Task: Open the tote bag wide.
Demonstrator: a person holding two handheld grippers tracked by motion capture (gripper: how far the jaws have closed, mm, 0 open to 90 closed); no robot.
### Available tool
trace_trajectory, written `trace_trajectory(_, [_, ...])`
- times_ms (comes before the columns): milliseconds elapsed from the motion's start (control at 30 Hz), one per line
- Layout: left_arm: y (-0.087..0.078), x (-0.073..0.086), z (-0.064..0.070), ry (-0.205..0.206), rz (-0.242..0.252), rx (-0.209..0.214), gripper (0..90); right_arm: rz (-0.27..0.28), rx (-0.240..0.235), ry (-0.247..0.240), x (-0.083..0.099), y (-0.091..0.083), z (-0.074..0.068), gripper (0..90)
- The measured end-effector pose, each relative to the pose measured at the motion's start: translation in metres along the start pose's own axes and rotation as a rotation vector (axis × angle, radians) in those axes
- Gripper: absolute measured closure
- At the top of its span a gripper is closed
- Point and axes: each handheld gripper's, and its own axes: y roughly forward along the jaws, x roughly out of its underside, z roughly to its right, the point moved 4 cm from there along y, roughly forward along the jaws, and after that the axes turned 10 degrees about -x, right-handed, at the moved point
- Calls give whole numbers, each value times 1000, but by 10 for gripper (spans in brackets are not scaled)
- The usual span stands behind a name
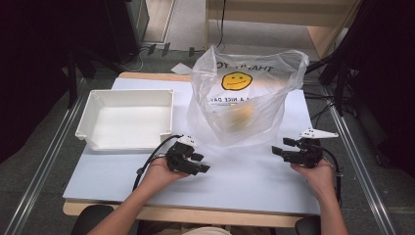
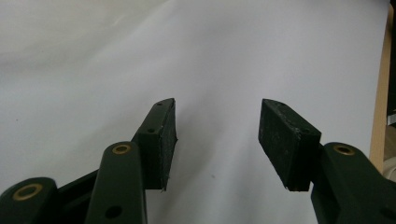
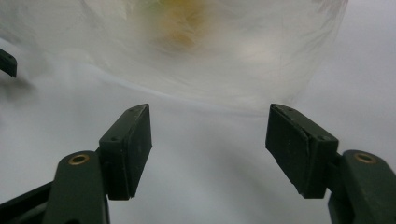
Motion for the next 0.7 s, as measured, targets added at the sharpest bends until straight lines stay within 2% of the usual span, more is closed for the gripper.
trace_trajectory(100, [1,0,0,13,-9,-3,471,9,3,-22,0,-1,-1,353])
trace_trajectory(300, [0,0,-3,1,2,-8,469,1,-1,-39,0,-3,-4,410])
trace_trajectory(700, [-1,-1,-2,12,-8,-11,489,-9,2,-14,1,-5,-4,430])
